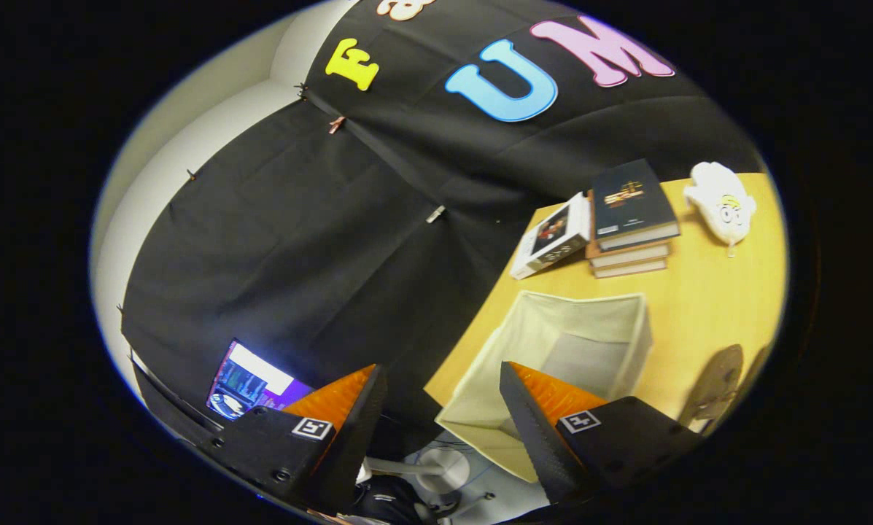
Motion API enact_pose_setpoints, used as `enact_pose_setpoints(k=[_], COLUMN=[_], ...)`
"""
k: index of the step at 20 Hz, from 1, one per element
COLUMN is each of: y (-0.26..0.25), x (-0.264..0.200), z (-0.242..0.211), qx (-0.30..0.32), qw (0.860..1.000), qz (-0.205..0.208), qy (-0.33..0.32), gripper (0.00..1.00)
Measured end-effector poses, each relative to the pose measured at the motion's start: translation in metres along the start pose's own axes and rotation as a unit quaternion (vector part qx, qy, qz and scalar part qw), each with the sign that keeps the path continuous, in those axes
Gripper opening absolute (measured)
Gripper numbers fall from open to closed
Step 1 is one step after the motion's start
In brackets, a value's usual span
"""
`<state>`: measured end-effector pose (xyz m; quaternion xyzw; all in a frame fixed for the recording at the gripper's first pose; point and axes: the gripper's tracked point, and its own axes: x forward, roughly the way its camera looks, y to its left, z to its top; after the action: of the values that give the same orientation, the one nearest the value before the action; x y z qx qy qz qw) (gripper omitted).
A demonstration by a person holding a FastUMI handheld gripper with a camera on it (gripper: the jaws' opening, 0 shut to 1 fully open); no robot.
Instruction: Open the storage box then place both shoes into the box .Put the left shoe in first, then the right shoe, with the right side of both shoes facing outward in a uniform manner.
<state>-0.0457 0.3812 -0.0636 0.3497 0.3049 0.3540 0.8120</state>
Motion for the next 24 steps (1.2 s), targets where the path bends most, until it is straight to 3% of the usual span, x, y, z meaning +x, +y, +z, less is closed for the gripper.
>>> enact_pose_setpoints(k=[7, 13, 14, 16, 18, 21, 24], y=[-0.112, -0.223, -0.239, -0.264, -0.283, -0.306, -0.326], x=[-0.066, -0.115, -0.122, -0.127, -0.121, -0.110, -0.096], z=[-0.046, -0.094, -0.100, -0.107, -0.111, -0.114, -0.111], qx=[-0.007, -0.037, -0.047, -0.067, -0.085, -0.094, -0.094], qw=[0.991, 0.957, 0.950, 0.940, 0.931, 0.921, 0.913], qz=[-0.134, -0.277, -0.297, -0.321, -0.338, -0.357, -0.377], qy=[0.024, 0.073, 0.082, 0.097, 0.109, 0.122, 0.124], gripper=[0.97, 0.96, 0.88, 0.88, 0.79, 0.78, 0.63])
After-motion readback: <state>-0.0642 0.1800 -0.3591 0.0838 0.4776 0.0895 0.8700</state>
